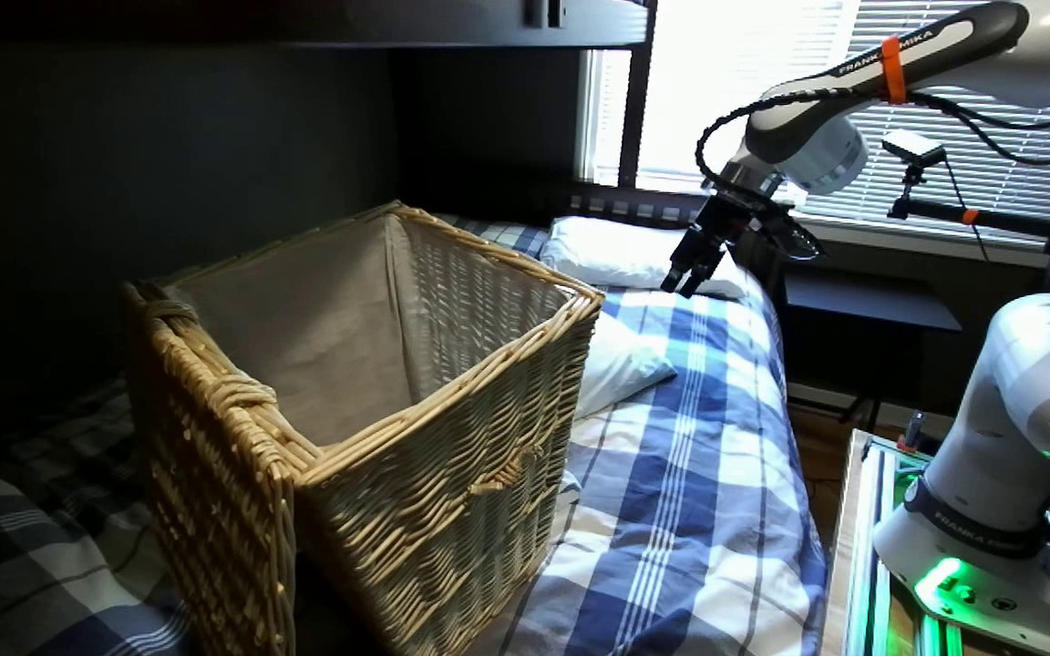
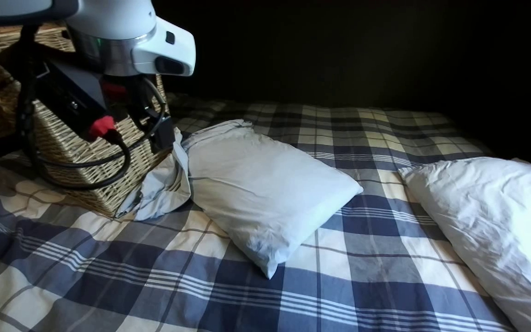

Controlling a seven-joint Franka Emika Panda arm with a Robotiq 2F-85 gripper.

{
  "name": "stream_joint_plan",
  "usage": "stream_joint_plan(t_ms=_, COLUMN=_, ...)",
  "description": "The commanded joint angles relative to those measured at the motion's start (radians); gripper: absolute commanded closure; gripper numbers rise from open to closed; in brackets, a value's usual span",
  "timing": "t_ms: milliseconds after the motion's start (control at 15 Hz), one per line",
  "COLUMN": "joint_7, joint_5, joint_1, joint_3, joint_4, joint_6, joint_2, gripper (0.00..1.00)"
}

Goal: Move the pillow to the right

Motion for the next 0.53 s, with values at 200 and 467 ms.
stream_joint_plan(t_ms=200, joint_7=-0.102, joint_5=0.093, joint_1=-0.011, joint_3=-0.017, joint_4=0.069, joint_6=-0.005, joint_2=0.111, gripper=0.0)
stream_joint_plan(t_ms=467, joint_7=-0.234, joint_5=0.209, joint_1=-0.027, joint_3=-0.049, joint_4=0.152, joint_6=-0.006, joint_2=0.248, gripper=0.0)
